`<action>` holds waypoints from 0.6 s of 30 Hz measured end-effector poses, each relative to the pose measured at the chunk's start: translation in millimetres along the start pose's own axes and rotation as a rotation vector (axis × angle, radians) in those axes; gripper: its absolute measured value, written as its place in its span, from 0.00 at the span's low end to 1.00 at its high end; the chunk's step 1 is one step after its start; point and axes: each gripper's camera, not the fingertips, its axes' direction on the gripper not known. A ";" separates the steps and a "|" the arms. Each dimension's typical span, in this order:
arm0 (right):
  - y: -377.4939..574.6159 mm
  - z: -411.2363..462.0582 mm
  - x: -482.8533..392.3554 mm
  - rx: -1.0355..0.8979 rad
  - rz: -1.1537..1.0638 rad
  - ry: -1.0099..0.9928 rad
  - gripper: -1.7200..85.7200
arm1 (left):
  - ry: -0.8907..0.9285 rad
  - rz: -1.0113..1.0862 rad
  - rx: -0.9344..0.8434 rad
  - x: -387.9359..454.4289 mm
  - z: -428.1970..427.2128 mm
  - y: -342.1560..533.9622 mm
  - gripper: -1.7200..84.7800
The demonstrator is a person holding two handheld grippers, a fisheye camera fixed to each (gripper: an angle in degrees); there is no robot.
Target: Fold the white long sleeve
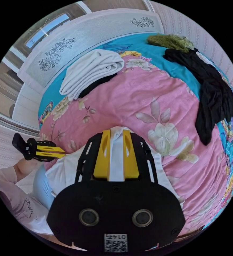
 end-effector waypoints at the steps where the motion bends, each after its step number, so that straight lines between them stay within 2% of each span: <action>1: 5.0 -10.5 2.6 0.021 0.005 0.013 0.14 | 0.005 -0.017 0.006 -6.3 -4.8 -0.7 0.06; 5: 67.8 -81.9 30.1 0.174 0.068 0.085 0.14 | -0.064 -0.058 -0.015 -39.8 -28.0 -20.6 0.04; 8: 130.6 -110.0 59.6 0.196 0.190 0.122 0.14 | -0.063 -0.042 0.022 -47.9 -39.0 -52.2 0.04; 13: 223.8 -118.1 102.8 0.136 0.428 0.177 0.15 | -0.004 0.027 0.028 -40.3 -23.7 -118.9 0.08; 15: 249.9 -114.1 117.0 0.130 0.502 0.148 0.16 | 0.113 0.013 -0.024 -43.1 -4.5 -150.0 0.09; 18: 258.4 -109.6 123.5 0.168 0.513 0.093 0.17 | 0.080 -0.012 -0.007 -44.6 7.2 -176.7 0.11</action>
